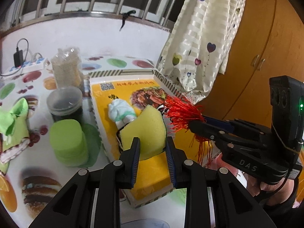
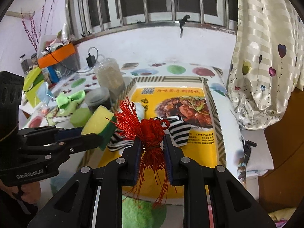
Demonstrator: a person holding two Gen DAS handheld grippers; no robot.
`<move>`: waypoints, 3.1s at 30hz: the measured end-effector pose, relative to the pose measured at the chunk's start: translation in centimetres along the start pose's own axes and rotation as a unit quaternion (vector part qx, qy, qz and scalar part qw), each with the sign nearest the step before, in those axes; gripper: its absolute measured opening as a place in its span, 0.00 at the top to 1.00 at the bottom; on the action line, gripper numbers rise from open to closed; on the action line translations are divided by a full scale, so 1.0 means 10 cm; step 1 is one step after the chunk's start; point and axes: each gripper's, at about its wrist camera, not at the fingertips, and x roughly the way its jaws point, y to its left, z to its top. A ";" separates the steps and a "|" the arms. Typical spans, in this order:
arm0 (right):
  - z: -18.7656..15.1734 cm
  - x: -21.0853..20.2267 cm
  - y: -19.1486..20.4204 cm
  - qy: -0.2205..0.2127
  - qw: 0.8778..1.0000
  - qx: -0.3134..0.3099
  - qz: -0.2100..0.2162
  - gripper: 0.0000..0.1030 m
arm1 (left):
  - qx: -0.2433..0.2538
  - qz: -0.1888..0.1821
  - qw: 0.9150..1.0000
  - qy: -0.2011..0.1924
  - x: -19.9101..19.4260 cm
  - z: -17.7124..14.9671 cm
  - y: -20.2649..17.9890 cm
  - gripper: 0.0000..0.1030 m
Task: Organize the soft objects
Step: 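Lower and release the red tassel with right tool while left tool releases sponge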
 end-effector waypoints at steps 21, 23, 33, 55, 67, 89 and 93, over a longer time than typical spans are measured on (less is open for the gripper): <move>0.02 0.70 -0.21 0.068 0.997 0.023 -0.003 0.77 | 0.006 -0.018 0.999 0.043 0.59 0.07 0.08 0.75; 0.06 0.74 -0.23 0.067 0.997 0.025 -0.003 0.77 | 0.006 -0.015 0.999 0.042 0.64 0.12 0.10 0.75; 0.16 0.79 -0.24 0.064 0.998 0.023 -0.015 0.75 | 0.019 0.007 0.999 0.033 0.78 0.27 0.12 0.72; 0.09 0.24 -0.09 0.012 1.000 0.018 -0.019 0.73 | 0.032 0.038 0.998 0.036 0.44 0.12 0.05 0.70; 0.07 -0.02 0.10 -0.012 1.000 0.004 -0.009 0.73 | 0.041 0.074 0.996 0.012 0.13 0.10 0.02 0.70; 0.11 -0.27 0.58 -0.032 0.999 -0.038 0.009 0.55 | 0.030 0.102 0.994 -0.015 -0.31 0.03 0.16 0.70; 0.16 -0.26 0.72 -0.034 0.998 -0.051 0.018 0.55 | 0.019 0.113 0.993 -0.021 -0.42 0.05 0.28 0.70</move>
